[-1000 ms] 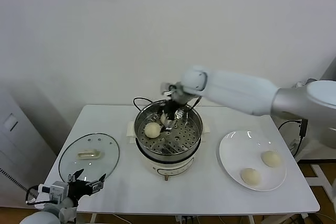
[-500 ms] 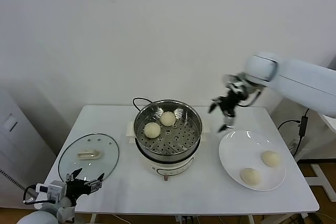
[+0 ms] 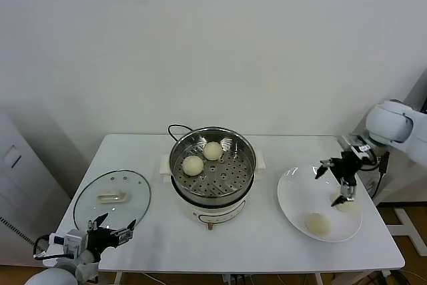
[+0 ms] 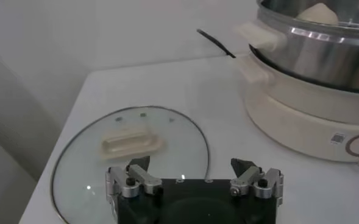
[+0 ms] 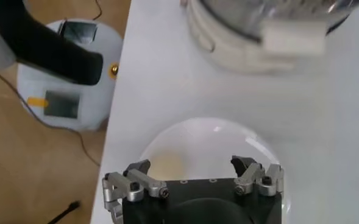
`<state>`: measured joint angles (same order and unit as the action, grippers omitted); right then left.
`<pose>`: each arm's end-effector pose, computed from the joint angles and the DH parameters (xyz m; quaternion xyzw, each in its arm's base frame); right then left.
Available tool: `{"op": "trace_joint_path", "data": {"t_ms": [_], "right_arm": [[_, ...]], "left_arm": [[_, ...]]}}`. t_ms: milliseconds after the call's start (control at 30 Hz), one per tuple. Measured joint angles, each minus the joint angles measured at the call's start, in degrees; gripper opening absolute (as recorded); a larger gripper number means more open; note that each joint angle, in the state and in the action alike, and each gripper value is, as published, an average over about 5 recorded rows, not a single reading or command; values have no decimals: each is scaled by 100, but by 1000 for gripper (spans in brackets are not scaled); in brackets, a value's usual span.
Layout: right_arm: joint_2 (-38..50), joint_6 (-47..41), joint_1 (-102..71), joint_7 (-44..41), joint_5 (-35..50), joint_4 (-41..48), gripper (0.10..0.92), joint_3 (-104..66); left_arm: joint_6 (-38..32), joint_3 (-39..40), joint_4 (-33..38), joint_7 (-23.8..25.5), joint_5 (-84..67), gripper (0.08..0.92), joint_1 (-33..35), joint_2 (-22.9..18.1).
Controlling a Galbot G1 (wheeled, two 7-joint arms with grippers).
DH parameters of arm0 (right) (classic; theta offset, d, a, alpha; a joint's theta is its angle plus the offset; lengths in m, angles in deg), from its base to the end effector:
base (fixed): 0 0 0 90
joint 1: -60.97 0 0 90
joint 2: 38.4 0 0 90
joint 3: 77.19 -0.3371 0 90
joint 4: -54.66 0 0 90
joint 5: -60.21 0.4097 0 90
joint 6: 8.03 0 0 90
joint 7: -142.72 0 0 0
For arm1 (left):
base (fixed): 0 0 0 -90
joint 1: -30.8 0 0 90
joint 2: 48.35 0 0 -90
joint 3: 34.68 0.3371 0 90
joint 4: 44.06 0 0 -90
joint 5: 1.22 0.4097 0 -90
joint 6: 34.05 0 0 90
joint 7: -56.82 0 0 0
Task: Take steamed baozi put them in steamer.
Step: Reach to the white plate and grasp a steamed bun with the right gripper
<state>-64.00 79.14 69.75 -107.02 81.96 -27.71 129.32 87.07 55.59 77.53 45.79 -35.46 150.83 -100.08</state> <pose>0.5187 -0.1961 -0.1033 0.5903 -0.5187 0.4726 0.3989 0.2535 0.0746 -0.2588 -0.0715 -0.9502 -0.0635 0.2966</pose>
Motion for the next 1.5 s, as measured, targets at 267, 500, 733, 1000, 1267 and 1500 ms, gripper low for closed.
{"op": "trace_joint_path", "data": {"t_ms": [267,500,733,1000,1267,1500], "right_arm": [[81,171,-912,133,-406,194,823,-609],[-35,306,-1732,196,-740,522,823,-1190],[-176,363,-2381,244,-933,832,823,-1690],[-329,360,-2865,290,-1042,1070,768,-2077],[-477,330,-3279,354,-1078,1237,696,-2425],[-545,292,-3497,335,-1061,1323,576,-2612]], "left_arm": [[10,17,-31,2,0,823,-25,15],[20,38,-45,2,0,823,-38,7],[27,45,-68,1,0,823,-48,9],[29,59,-80,2,12,823,-36,-8],[27,59,-87,2,23,823,-2,-10],[25,56,-86,2,24,823,18,-16]]}}
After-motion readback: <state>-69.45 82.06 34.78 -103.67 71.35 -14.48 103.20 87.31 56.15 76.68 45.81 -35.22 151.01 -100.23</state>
